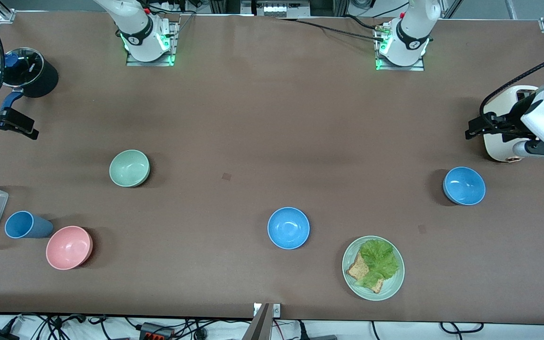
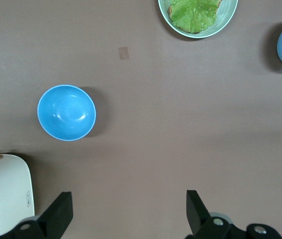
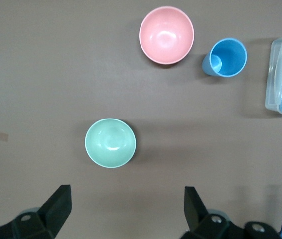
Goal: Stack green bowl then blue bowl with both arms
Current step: 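Reach the right gripper toward the pale green bowl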
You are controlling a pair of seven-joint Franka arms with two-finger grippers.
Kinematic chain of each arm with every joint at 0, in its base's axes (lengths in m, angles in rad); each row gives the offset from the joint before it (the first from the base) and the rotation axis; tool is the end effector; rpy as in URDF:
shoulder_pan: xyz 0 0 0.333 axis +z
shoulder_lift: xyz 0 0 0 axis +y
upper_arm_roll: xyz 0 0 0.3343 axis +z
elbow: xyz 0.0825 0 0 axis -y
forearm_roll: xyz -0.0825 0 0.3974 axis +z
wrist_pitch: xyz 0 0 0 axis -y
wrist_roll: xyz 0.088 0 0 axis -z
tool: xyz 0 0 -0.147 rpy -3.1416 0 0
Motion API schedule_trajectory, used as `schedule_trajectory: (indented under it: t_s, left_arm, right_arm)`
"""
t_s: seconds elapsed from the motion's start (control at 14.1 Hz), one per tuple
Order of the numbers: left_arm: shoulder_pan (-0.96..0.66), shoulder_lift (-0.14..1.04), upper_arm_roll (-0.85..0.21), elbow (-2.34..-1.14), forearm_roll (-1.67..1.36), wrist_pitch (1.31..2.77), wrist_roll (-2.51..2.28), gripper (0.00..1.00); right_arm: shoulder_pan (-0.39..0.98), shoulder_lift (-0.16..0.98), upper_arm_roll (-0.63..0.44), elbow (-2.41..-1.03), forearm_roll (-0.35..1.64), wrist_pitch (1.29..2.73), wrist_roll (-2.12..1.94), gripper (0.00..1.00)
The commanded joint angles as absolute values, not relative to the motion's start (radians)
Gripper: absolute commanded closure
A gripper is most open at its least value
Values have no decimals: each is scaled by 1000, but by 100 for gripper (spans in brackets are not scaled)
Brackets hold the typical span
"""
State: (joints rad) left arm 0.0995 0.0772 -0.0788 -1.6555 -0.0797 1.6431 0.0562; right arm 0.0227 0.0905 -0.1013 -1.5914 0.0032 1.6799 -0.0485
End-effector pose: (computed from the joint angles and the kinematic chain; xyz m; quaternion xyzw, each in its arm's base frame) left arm 0.5881 0.0023 0.5237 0.9980 -0.0131 -0.0430 0.0443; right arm 0.6024 -0.0448 0.5495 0.9999 -0.0150 -0.0010 0.0029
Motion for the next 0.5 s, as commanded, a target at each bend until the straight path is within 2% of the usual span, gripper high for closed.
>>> schedule_trajectory:
  t_s: [0.0,0.43]
  left_arm:
    - [97,95,-77,-1623,-87,1634,49,0]
    - [97,95,-74,-1623,-87,1634,51,0]
  right_arm:
    - [9,165,-94,-1609,-9,1698,-51,0]
    - [8,405,-94,-1611,-12,1769,-51,0]
